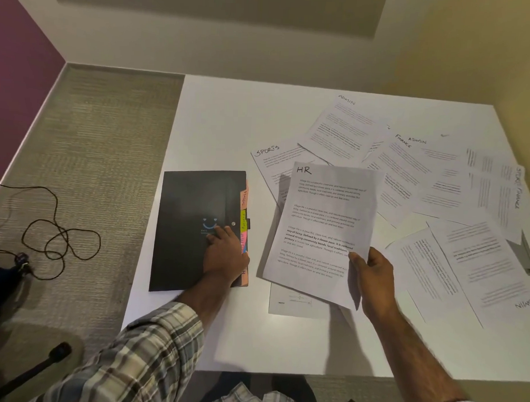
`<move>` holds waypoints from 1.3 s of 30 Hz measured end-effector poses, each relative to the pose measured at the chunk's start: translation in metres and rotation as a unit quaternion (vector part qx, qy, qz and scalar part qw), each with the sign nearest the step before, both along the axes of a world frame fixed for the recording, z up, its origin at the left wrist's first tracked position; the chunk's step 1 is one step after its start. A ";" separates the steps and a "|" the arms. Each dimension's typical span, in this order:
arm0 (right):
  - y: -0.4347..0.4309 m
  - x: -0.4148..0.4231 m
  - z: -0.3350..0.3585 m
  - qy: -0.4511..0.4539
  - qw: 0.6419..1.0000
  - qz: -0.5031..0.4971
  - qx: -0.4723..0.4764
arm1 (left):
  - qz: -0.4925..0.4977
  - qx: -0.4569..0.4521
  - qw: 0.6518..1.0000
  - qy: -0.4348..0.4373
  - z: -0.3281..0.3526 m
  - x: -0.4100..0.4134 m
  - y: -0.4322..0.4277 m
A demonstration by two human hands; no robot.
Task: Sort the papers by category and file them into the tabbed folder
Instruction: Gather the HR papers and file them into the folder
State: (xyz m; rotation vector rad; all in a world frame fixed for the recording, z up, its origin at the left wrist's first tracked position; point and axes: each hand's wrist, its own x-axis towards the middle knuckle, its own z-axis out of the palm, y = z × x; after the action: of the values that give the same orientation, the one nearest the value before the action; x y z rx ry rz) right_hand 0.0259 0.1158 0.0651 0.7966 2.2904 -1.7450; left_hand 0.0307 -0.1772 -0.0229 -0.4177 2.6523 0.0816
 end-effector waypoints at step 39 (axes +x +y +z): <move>-0.011 0.001 0.008 -0.029 0.999 -0.013 -0.037 | 0.097 0.020 0.992 0.075 0.008 -0.036 0.010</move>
State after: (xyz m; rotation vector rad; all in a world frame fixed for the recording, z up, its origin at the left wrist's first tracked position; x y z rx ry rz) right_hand 0.0271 0.1049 0.0727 0.8551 2.1748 -1.7817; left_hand -0.0050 -0.1676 -0.0152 -0.6805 2.7432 0.2340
